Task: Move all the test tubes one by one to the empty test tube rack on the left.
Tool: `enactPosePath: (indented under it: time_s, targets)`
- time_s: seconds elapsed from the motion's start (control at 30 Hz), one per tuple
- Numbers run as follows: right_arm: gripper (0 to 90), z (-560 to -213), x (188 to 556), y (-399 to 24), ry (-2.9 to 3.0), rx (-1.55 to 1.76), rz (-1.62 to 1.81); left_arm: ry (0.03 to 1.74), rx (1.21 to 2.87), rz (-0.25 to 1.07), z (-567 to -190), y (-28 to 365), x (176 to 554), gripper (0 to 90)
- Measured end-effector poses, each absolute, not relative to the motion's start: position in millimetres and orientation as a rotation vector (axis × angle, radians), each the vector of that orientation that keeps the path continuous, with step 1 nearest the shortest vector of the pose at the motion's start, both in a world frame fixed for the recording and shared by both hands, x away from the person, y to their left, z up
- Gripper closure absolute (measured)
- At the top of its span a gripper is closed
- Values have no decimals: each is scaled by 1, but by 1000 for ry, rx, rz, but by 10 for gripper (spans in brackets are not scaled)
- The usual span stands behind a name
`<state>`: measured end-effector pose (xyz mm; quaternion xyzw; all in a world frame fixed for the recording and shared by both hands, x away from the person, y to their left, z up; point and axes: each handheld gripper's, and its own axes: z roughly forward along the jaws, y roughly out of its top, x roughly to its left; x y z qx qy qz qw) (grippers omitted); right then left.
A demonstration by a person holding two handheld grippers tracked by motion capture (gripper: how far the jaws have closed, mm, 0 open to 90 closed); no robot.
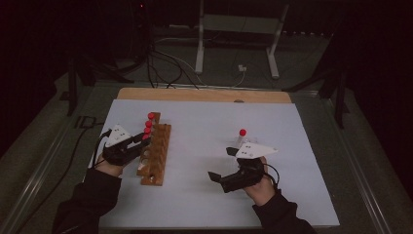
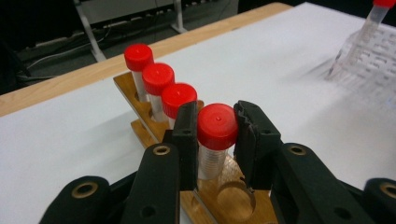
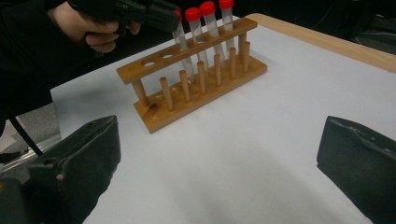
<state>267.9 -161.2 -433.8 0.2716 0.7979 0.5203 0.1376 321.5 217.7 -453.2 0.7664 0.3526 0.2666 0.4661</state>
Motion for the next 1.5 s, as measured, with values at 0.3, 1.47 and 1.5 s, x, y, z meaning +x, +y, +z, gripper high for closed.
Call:
enactPosePath:
  time_s: [0.3,1.47,1.5]
  targets:
    - [0,-434,268,-161,2313,788,1502,875,1893,651,-454,217,322,714]
    - [0,-425,304,-217,2121,930,1364,637,1849,437,-427,199,289,13]
    - [0,-427,307,-218,2121,943,1348,631,1851,438,-427,199,288,13]
